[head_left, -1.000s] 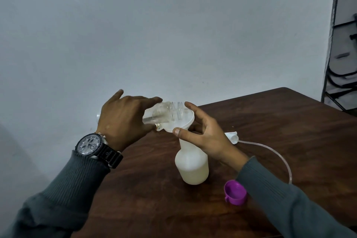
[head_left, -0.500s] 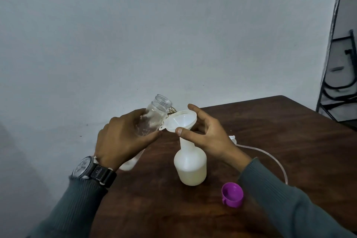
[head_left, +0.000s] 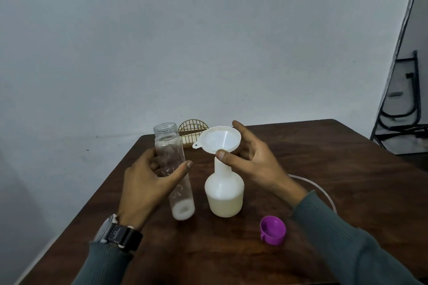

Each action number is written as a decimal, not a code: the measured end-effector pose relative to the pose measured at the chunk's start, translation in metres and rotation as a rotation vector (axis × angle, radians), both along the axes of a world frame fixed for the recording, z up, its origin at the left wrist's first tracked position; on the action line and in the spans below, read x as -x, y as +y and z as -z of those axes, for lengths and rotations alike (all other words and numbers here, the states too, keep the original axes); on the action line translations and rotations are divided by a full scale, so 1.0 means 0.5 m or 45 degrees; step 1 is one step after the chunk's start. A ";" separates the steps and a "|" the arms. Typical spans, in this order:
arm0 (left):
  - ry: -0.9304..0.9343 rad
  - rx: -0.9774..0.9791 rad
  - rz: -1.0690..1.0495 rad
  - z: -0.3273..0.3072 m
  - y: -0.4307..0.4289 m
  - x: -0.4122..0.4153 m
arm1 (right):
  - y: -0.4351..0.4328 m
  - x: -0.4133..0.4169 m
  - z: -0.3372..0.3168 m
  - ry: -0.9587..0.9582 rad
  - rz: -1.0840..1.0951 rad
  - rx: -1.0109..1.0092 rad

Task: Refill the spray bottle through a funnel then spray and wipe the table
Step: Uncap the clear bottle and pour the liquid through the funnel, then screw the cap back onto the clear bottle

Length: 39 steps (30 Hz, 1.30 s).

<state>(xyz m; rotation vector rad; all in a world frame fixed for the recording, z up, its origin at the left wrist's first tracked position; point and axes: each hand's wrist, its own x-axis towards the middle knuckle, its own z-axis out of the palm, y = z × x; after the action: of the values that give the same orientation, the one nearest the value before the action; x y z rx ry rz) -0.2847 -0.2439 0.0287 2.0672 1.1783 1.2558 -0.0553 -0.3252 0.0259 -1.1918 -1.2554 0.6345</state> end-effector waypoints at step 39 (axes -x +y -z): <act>-0.175 0.036 0.466 0.051 -0.170 -0.060 | -0.187 0.005 0.055 -1.081 0.204 0.973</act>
<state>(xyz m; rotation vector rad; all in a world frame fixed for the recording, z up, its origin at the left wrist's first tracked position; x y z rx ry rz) -0.2549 -0.3287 0.0030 2.0232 0.7112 1.1724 -0.0579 -0.4185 -0.0018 -2.3362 -1.6306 0.5054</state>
